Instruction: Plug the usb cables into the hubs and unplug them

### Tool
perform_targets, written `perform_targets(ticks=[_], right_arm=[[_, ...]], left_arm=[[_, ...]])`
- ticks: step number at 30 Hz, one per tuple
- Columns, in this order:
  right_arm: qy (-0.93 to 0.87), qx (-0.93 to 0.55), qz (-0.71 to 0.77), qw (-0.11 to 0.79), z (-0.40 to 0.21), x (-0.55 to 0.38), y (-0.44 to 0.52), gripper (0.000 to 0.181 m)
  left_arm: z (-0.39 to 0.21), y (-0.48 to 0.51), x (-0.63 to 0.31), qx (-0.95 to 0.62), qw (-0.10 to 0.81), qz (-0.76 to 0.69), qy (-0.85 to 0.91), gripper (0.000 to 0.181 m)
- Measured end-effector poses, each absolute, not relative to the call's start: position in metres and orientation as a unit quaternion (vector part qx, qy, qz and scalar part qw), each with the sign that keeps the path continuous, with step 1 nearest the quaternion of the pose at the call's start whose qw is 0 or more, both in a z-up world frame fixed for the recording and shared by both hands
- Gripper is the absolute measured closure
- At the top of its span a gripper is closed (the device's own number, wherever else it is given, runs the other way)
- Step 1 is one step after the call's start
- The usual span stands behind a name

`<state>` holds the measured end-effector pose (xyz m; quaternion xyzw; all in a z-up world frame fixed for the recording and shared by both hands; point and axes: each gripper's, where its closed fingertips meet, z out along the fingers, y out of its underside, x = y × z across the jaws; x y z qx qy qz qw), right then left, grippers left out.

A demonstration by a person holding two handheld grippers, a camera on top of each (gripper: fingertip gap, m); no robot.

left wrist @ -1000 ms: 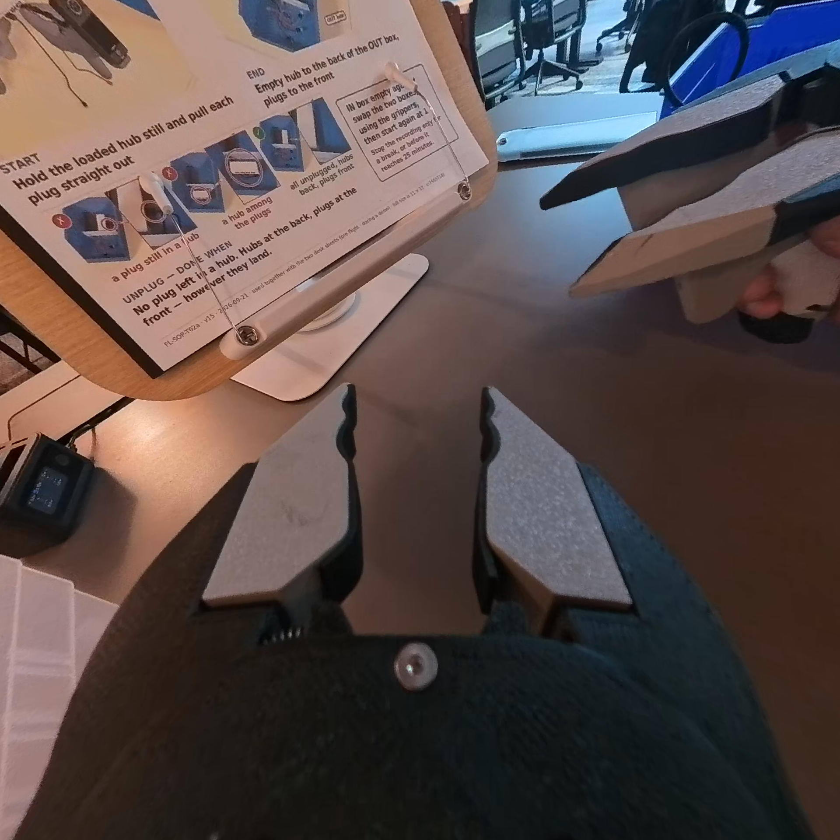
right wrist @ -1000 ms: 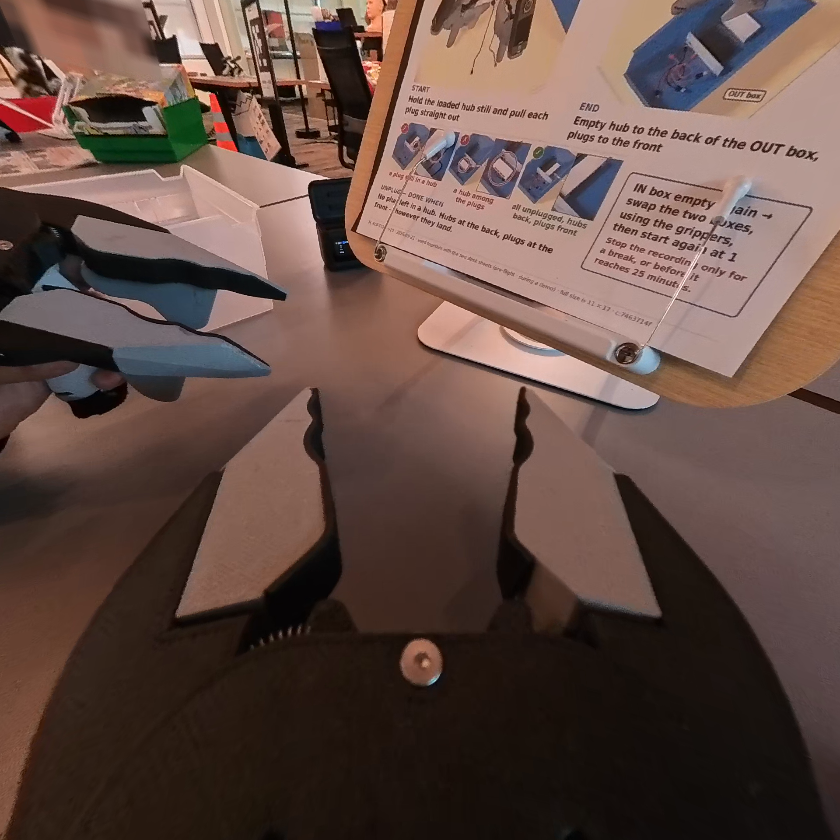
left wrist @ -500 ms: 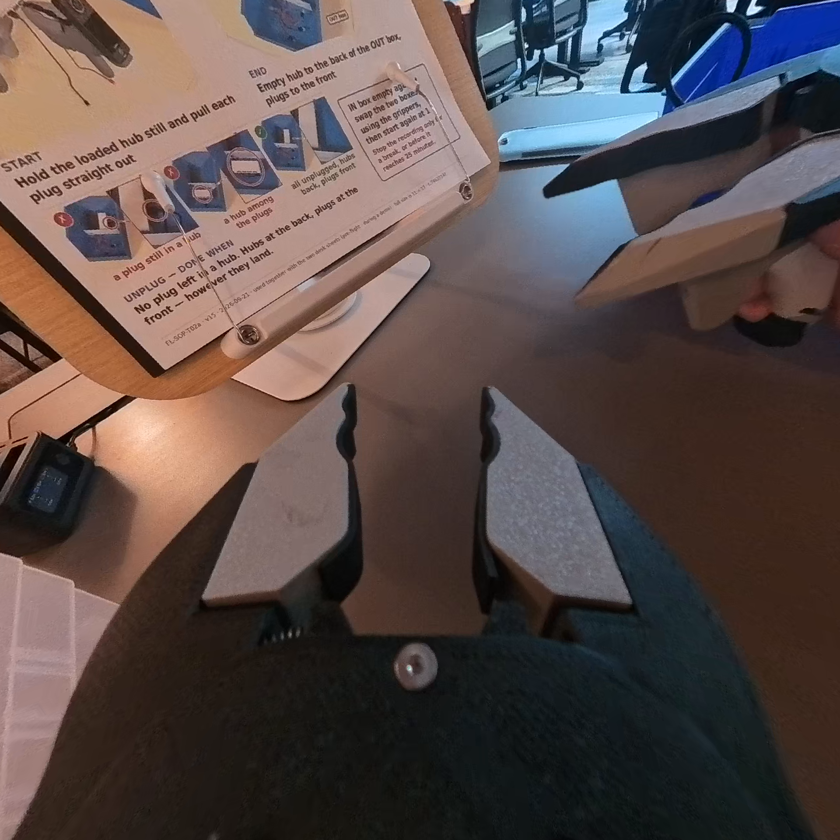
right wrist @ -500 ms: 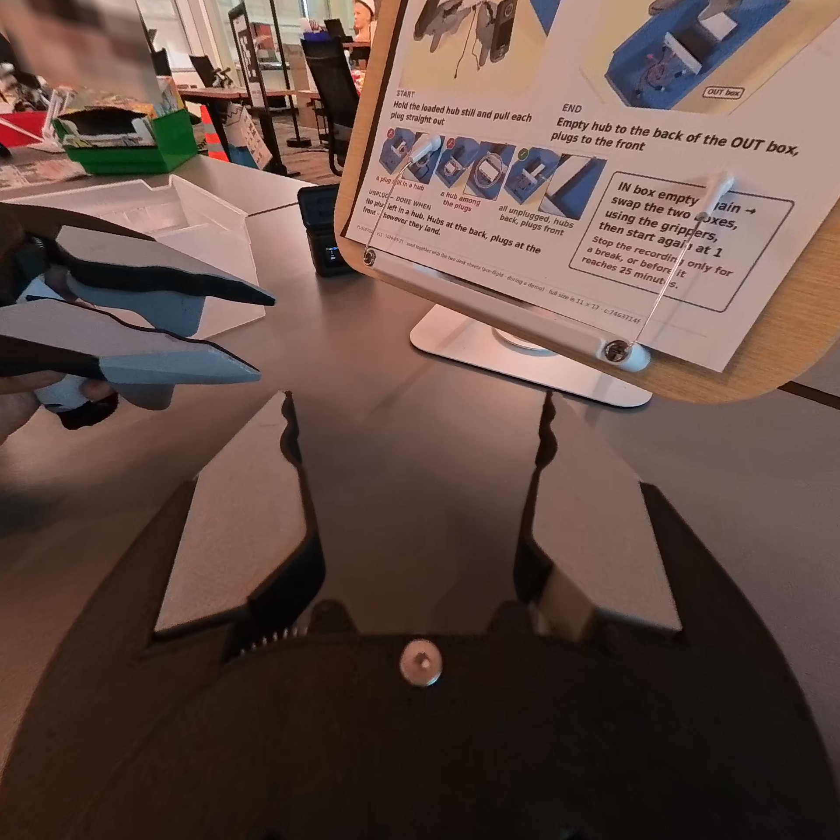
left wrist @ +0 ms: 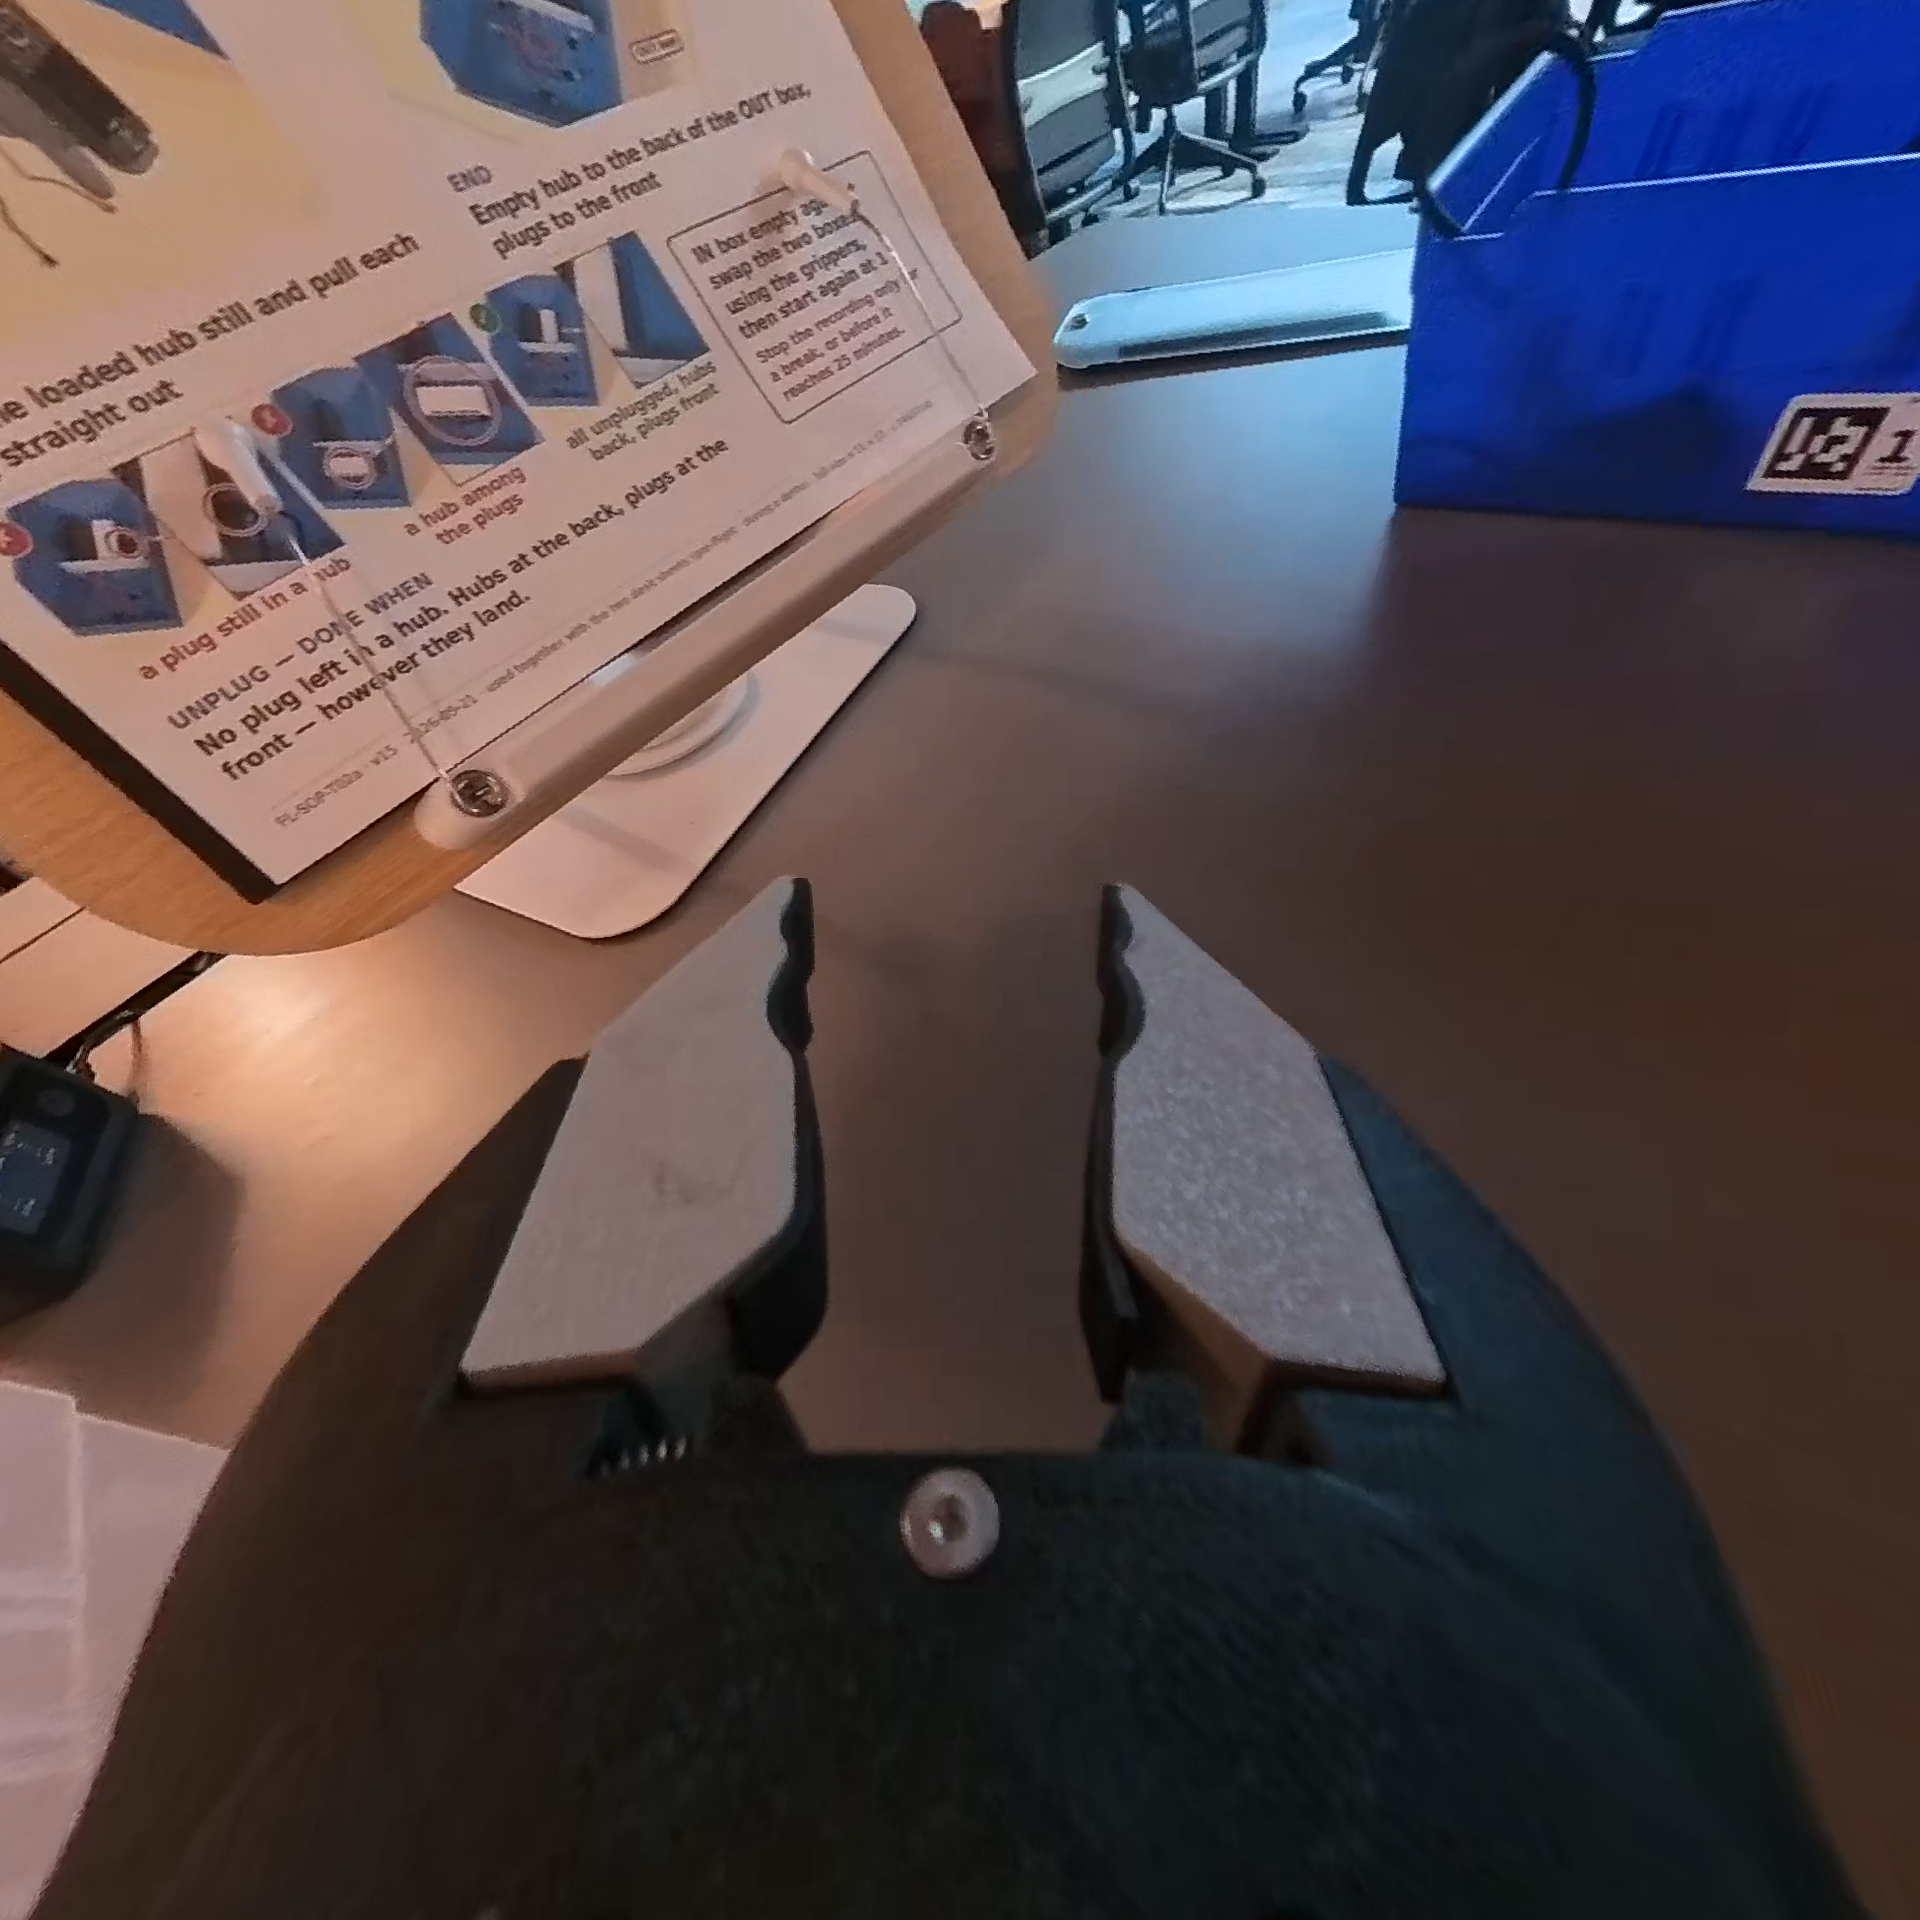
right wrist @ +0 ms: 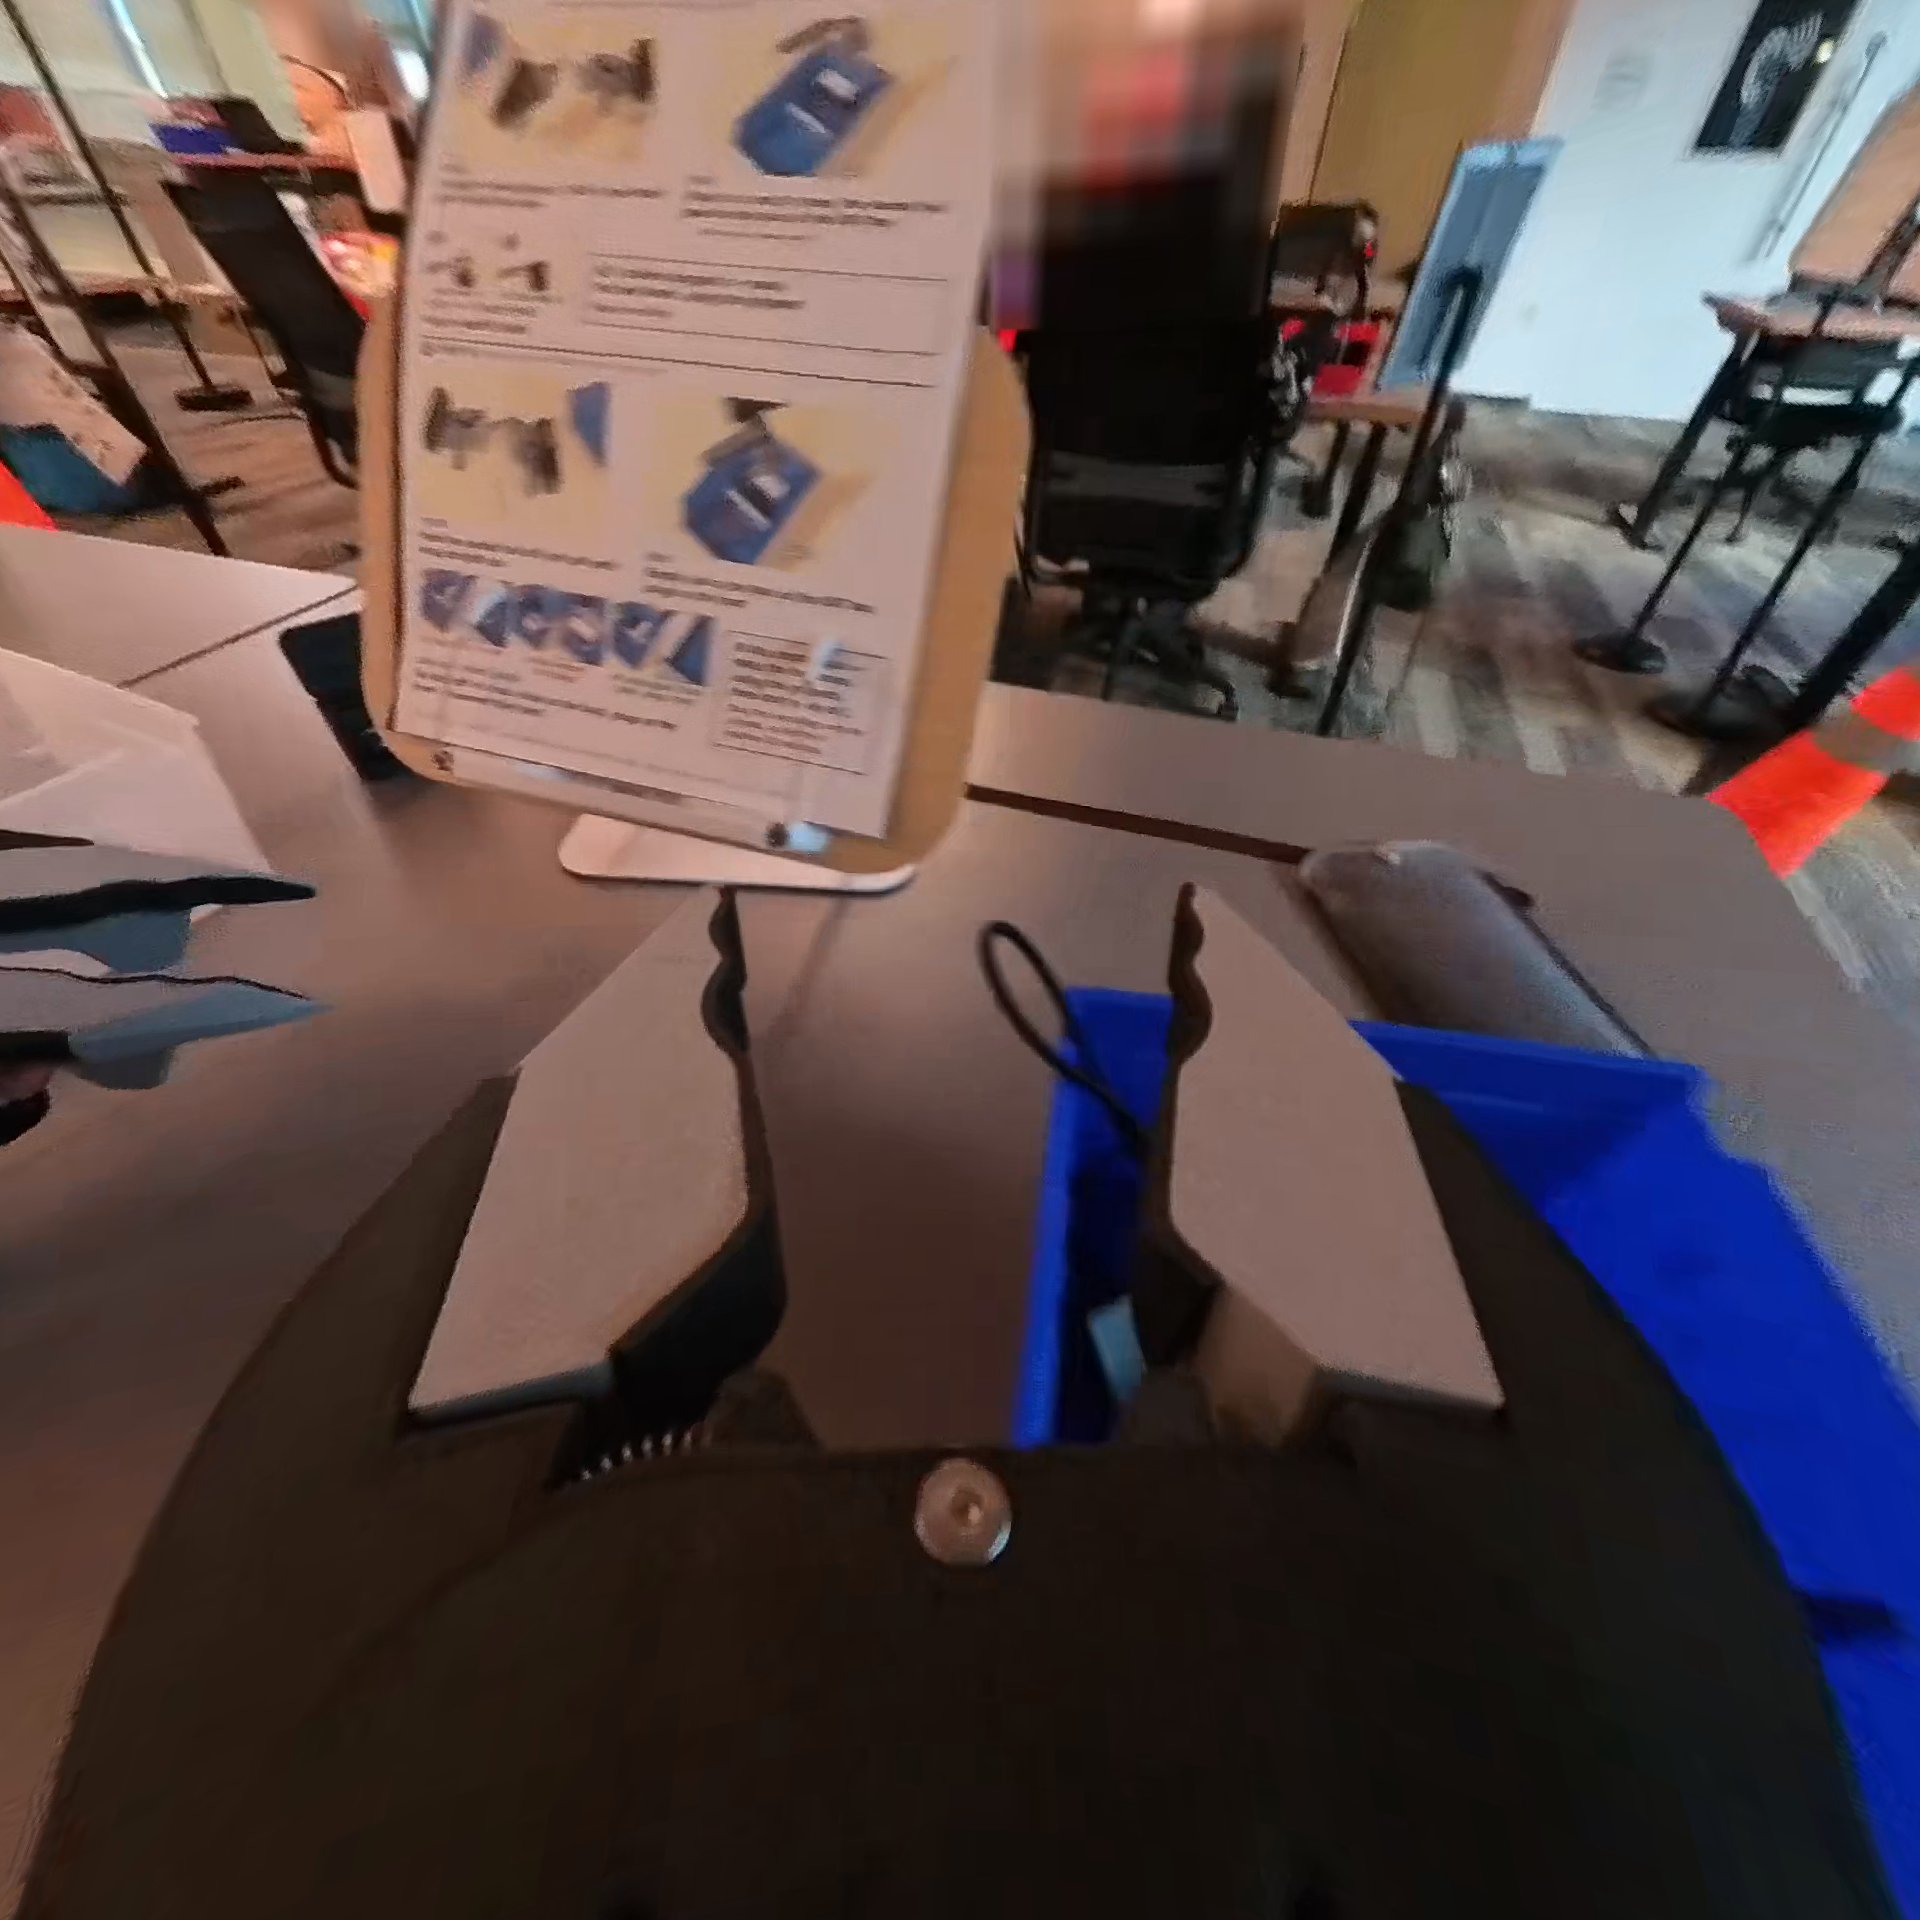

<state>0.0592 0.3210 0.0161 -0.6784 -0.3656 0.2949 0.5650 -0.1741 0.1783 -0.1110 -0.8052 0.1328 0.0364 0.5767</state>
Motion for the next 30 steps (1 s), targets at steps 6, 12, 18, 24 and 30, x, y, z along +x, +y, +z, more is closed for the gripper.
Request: perform_targets(ticks=[6, 12, 18, 24, 30], right_arm=[[-0.376, -0.752, 0.251, 0.480, -0.009, 0.119, 0.375, 0.120], [-0.558, -0.769, 0.170, 0.263, -0.104, 0.111, 0.384, 0.122], [-0.656, -0.728, 0.050, 0.193, -0.157, 0.095, 0.399, 0.147], [-0.654, -0.725, 0.023, 0.216, -0.137, 0.088, 0.412, 0.168], [-0.567, -0.745, 0.145, 0.322, -0.037, 0.085, 0.412, 0.168]], left_arm=[[-0.110, 0.178, -0.170, -0.804, 0.578, 0.031, 0.137, 0.128], [-0.115, 0.179, -0.175, -0.810, 0.571, 0.029, 0.130, 0.128], [-0.121, 0.181, -0.176, -0.816, 0.562, 0.030, 0.131, 0.128], [-0.121, 0.180, -0.178, -0.817, 0.562, 0.026, 0.128, 0.128], [-0.119, 0.179, -0.172, -0.814, 0.565, 0.024, 0.136, 0.128]])
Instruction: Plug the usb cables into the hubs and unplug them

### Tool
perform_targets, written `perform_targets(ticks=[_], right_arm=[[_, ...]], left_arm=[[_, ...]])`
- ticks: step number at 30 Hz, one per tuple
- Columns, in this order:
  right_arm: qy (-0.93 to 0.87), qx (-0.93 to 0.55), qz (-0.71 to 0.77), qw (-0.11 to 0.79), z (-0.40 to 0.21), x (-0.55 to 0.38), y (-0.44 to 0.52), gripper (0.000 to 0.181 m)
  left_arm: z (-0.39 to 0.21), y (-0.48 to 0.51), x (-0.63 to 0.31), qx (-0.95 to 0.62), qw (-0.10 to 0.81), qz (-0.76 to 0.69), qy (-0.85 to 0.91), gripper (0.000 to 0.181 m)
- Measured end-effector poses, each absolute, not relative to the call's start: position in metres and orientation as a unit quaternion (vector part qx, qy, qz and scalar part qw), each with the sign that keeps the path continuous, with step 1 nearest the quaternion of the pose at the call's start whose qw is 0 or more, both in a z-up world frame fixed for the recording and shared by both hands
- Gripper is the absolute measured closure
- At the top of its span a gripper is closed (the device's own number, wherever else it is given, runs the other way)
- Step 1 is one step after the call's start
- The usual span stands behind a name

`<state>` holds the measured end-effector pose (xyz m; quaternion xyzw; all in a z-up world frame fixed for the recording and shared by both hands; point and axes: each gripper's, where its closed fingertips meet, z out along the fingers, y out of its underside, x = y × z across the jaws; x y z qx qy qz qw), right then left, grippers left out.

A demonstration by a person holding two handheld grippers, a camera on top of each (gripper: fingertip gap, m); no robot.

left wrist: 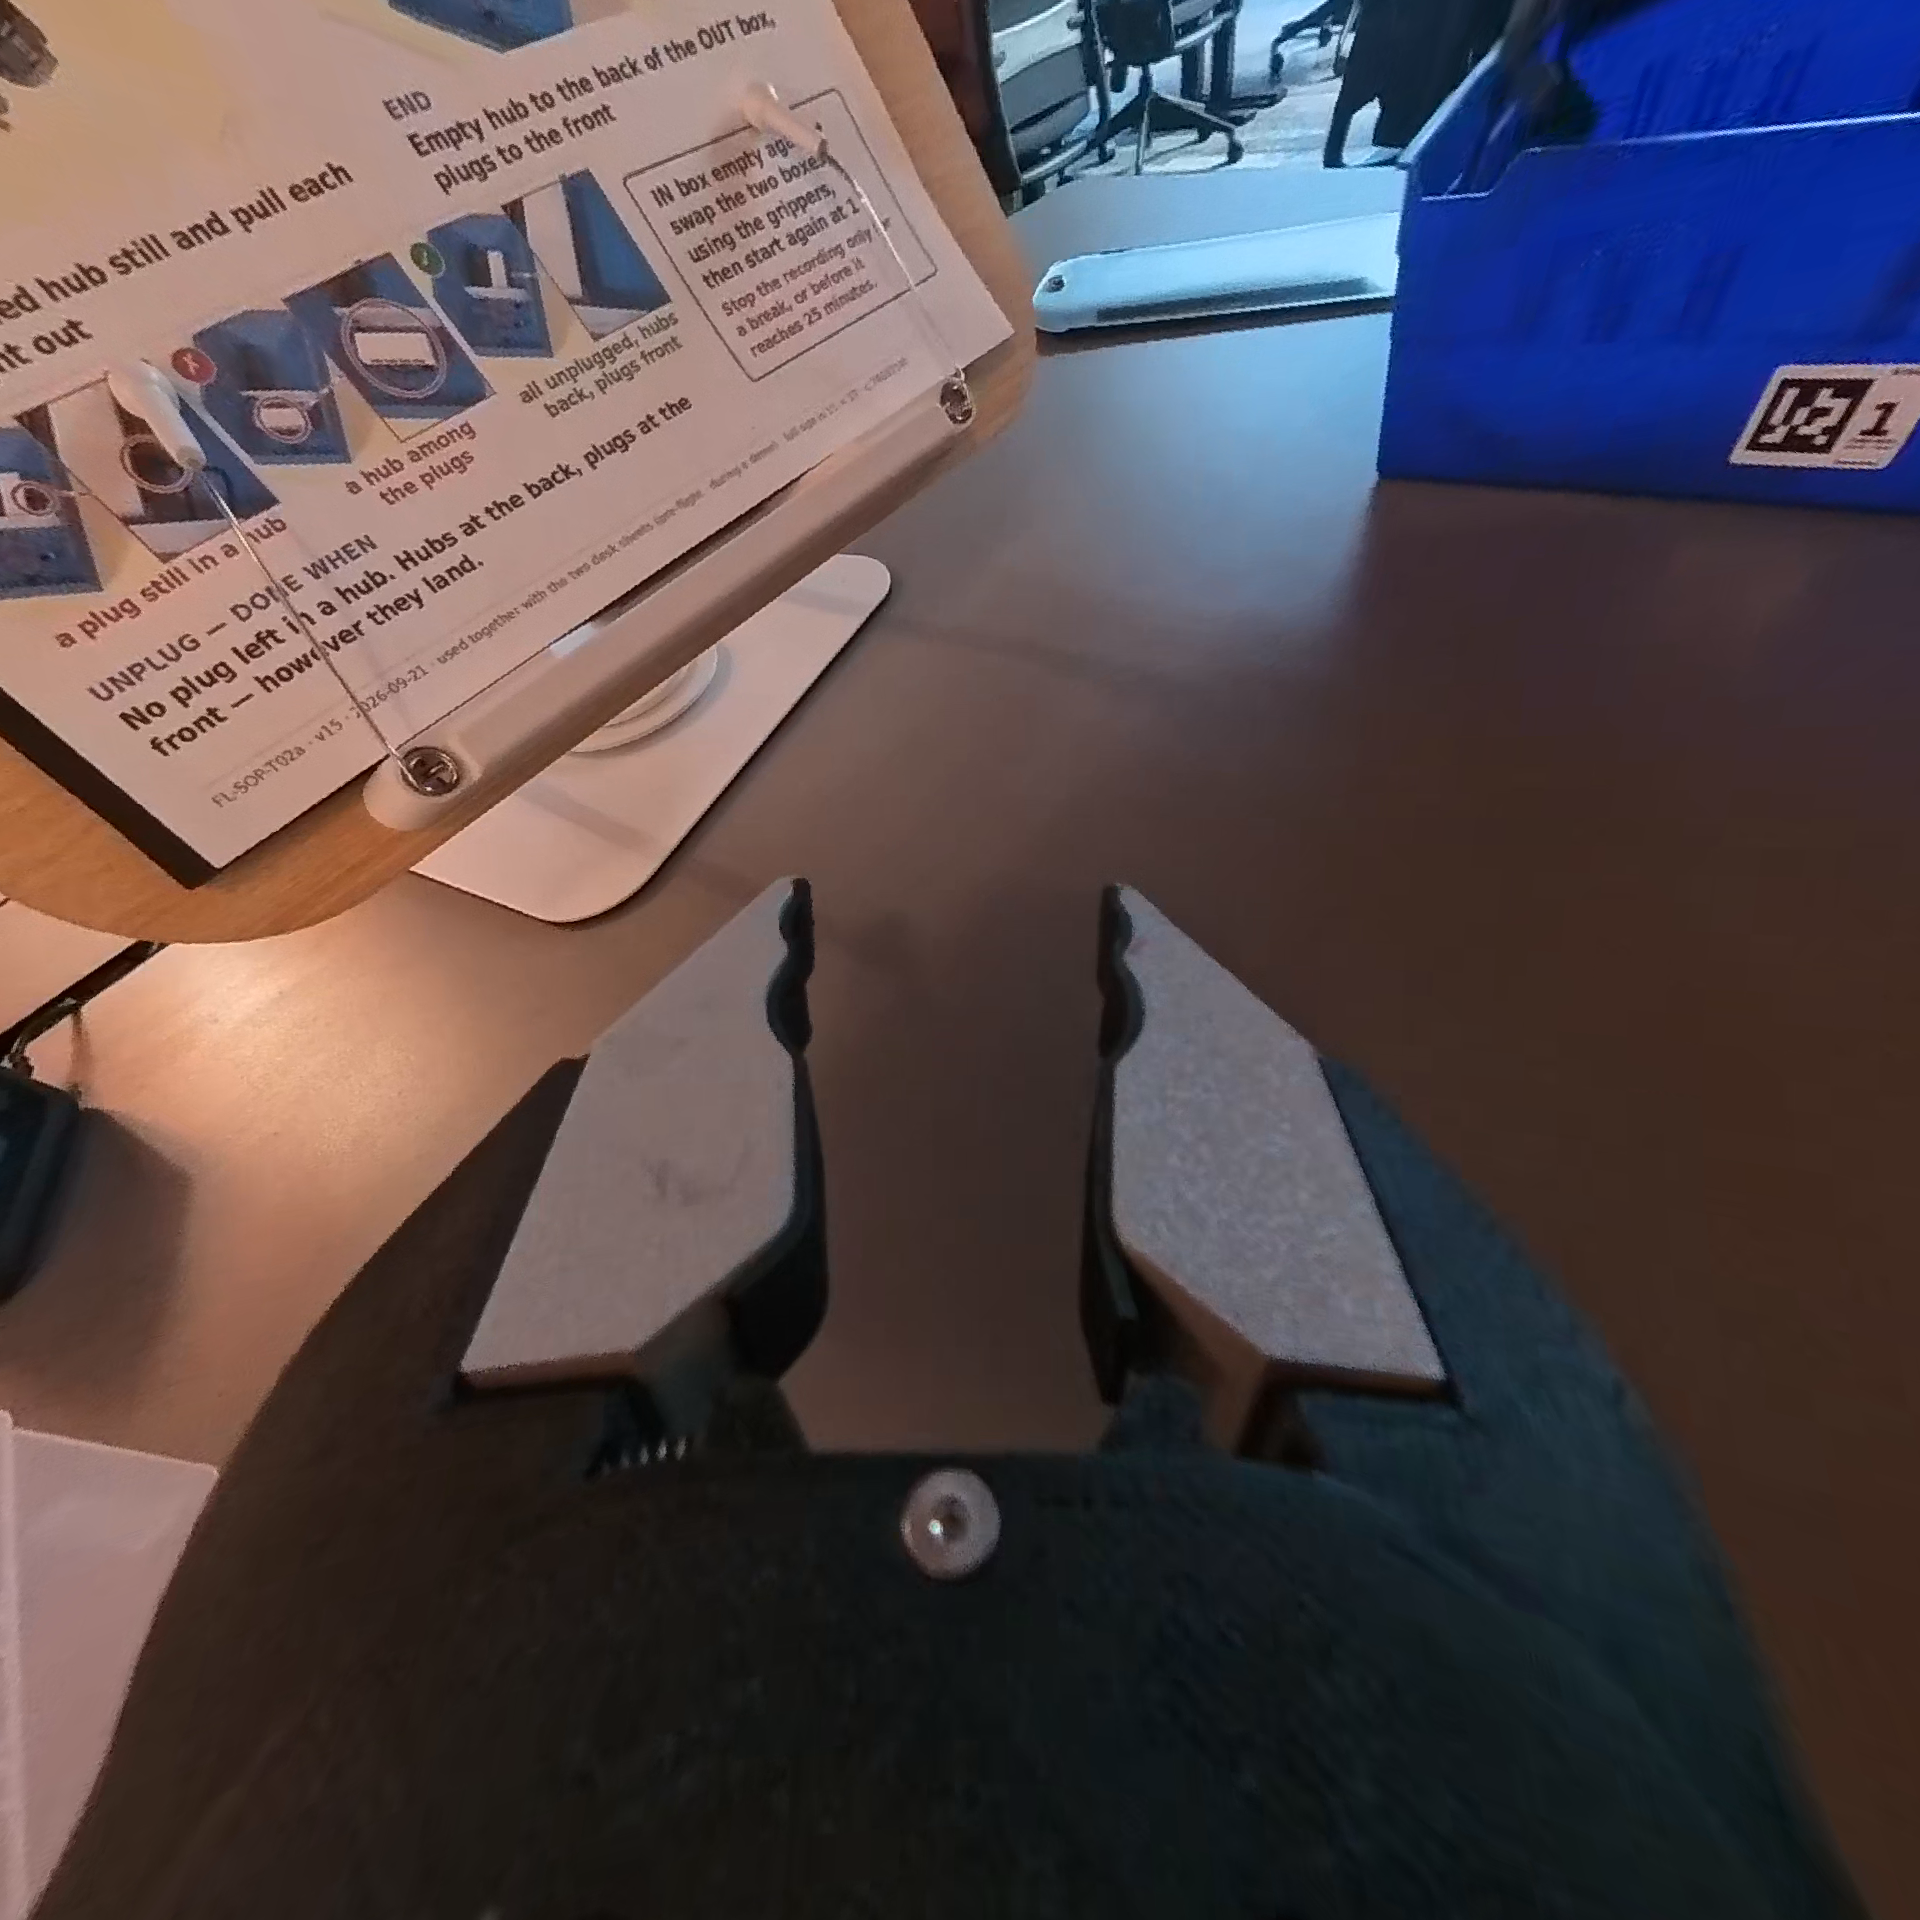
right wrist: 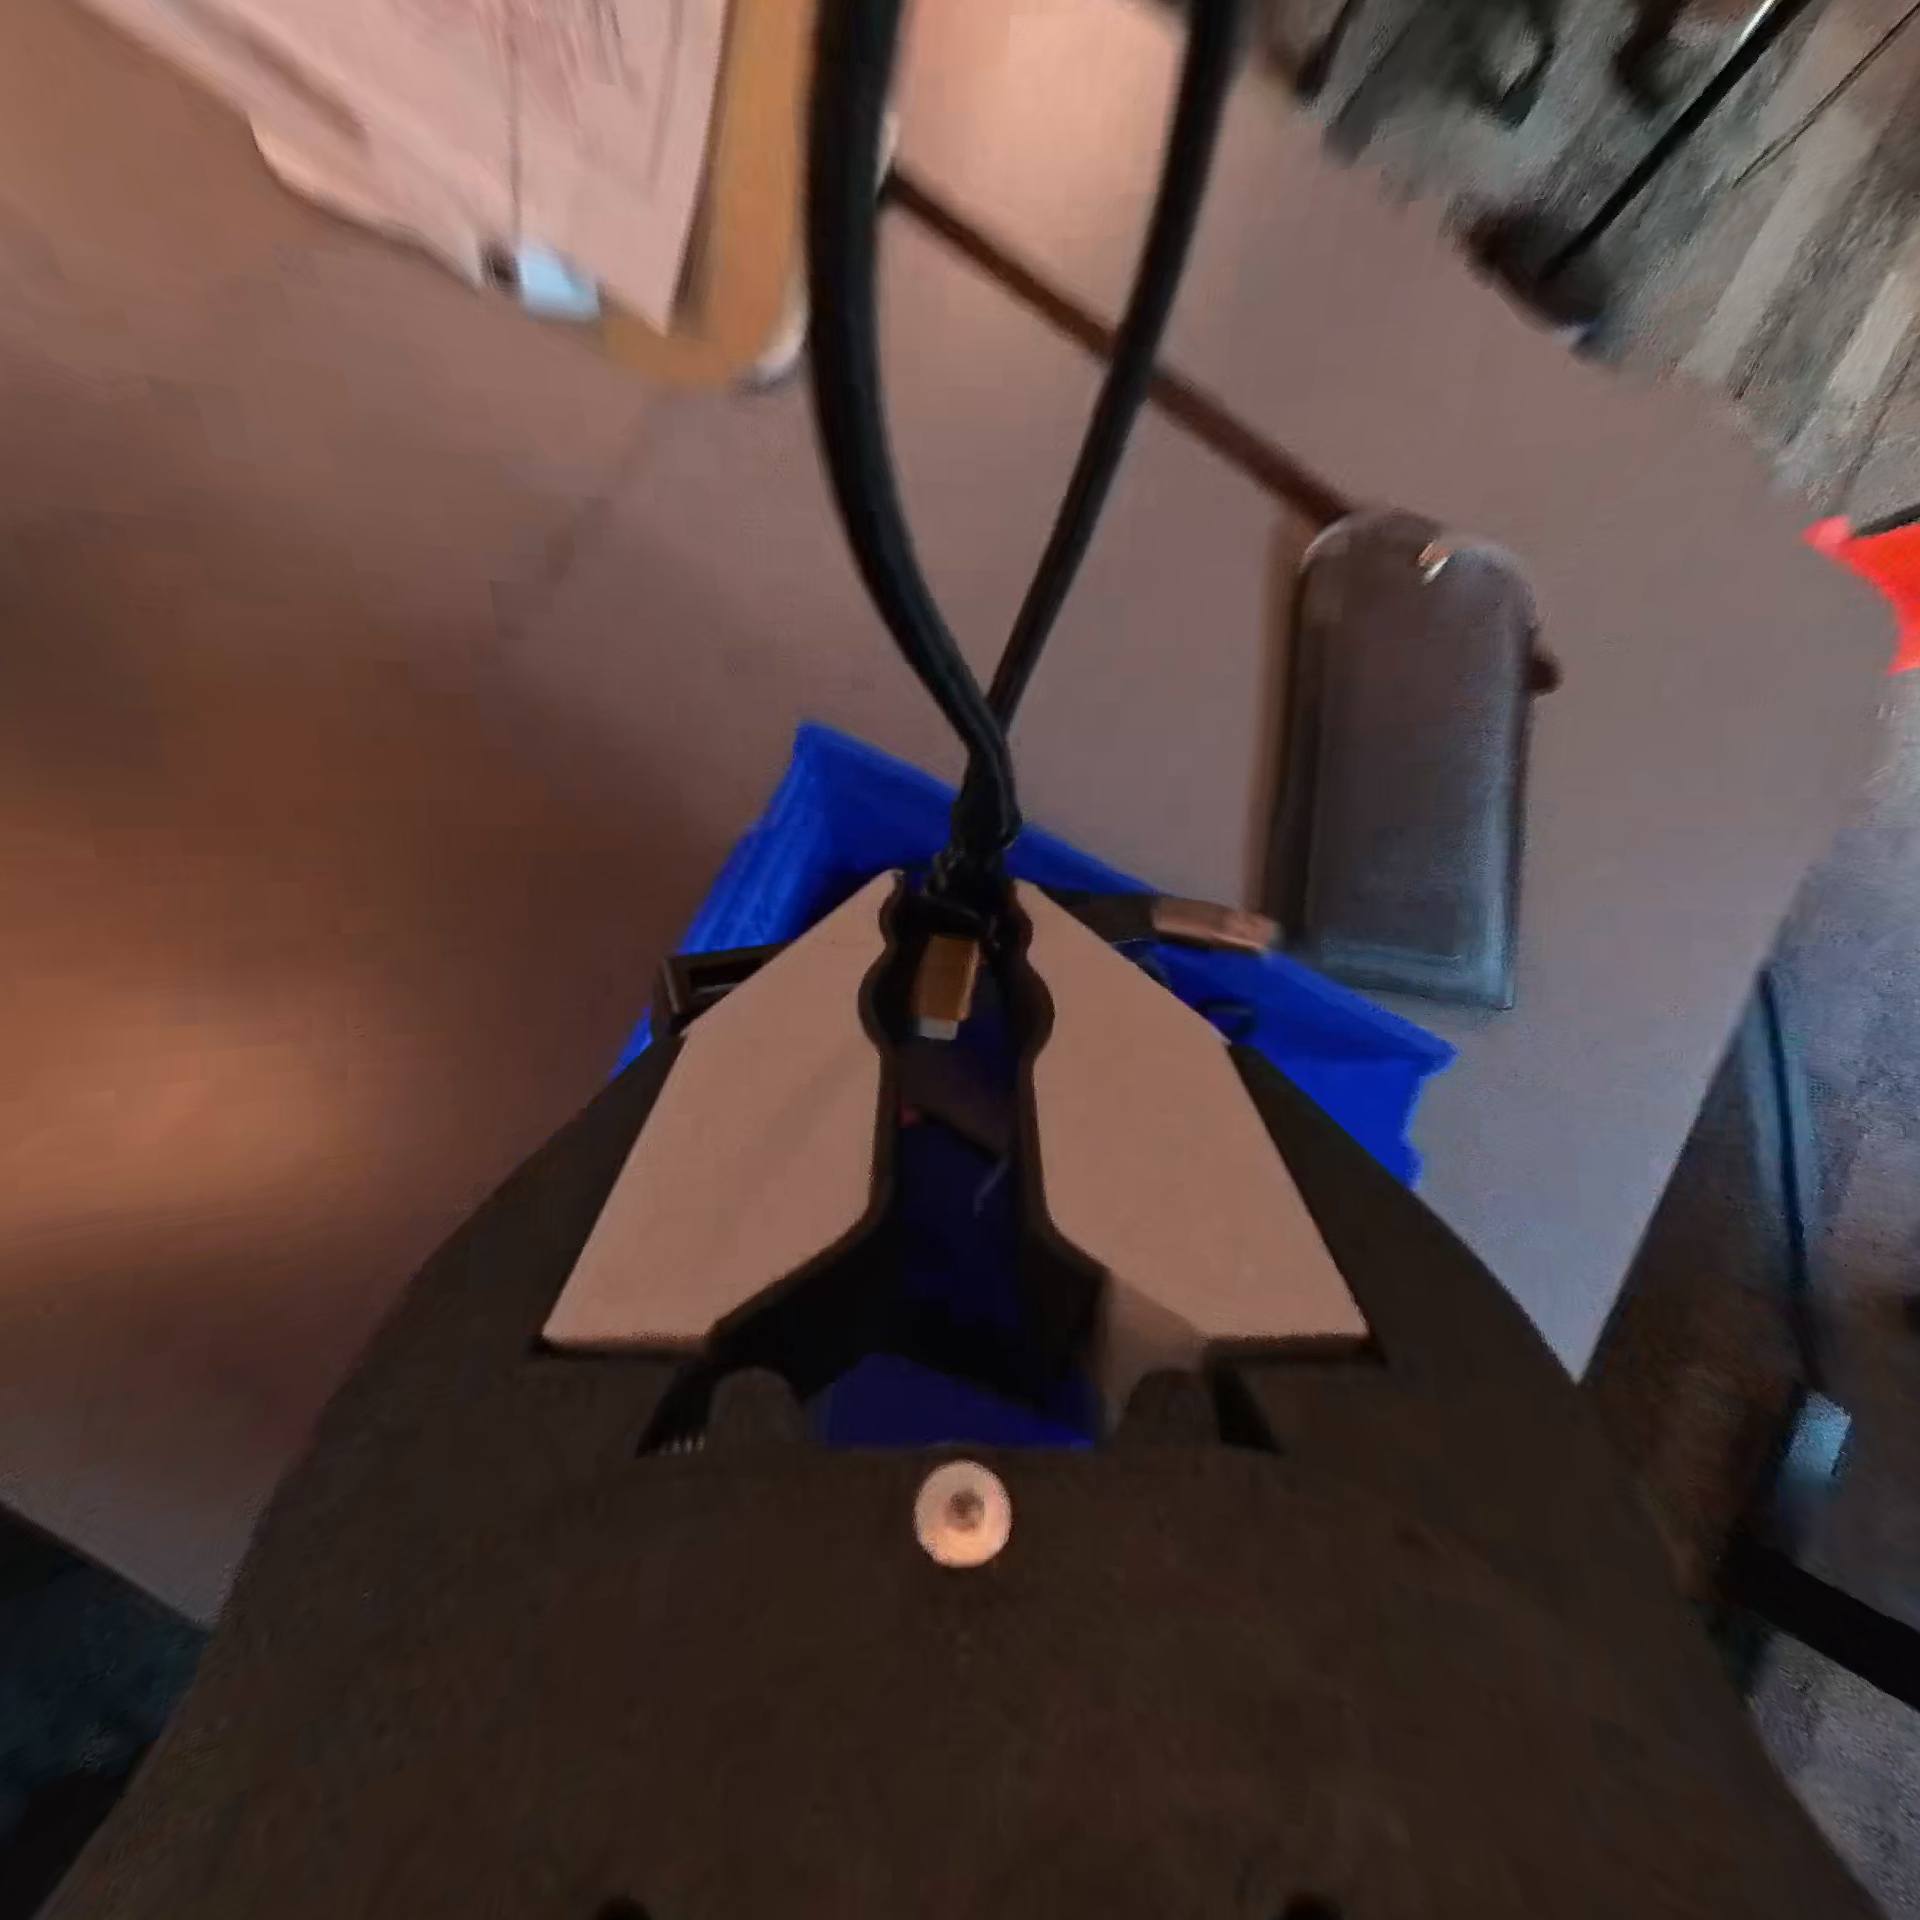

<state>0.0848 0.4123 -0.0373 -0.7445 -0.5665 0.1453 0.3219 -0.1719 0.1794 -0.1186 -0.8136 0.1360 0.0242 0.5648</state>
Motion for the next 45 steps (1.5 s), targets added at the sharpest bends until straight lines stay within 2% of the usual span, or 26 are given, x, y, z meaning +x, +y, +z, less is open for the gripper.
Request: perform_targets(ticks=[4, 10, 19, 24, 29, 38, 45], right_arm=[[-0.530, -0.741, 0.143, 0.387, 0.013, 0.089, 0.412, 0.169], [-0.513, -0.776, 0.086, 0.357, 0.008, 0.111, 0.415, 0.168], [-0.396, -0.788, -0.011, 0.471, 0.071, 0.151, 0.425, 0.169], [-0.477, -0.721, 0.104, 0.492, 0.098, 0.083, 0.363, 0.170], [-0.568, -0.656, 0.214, 0.448, 0.082, 0.013, 0.285, 0.171], [-0.686, -0.529, 0.423, 0.265, 0.000, -0.061, 0.162, 0.172], [-0.743, -0.419, 0.462, 0.241, -0.046, -0.082, 0.122, 0.173]], left_arm=[[-0.120, 0.180, -0.171, -0.814, 0.563, 0.025, 0.139, 0.128], [-0.119, 0.179, -0.173, -0.816, 0.563, 0.020, 0.133, 0.128], [-0.123, 0.180, -0.170, -0.819, 0.557, 0.015, 0.138, 0.128], [-0.128, 0.180, -0.167, -0.823, 0.548, 0.014, 0.146, 0.128], [-0.137, 0.182, -0.167, -0.831, 0.536, 0.011, 0.152, 0.128], [-0.134, 0.179, -0.141, -0.815, 0.544, -0.029, 0.196, 0.121], [-0.111, 0.165, -0.108, -0.765, 0.580, -0.075, 0.269, 0.107]])
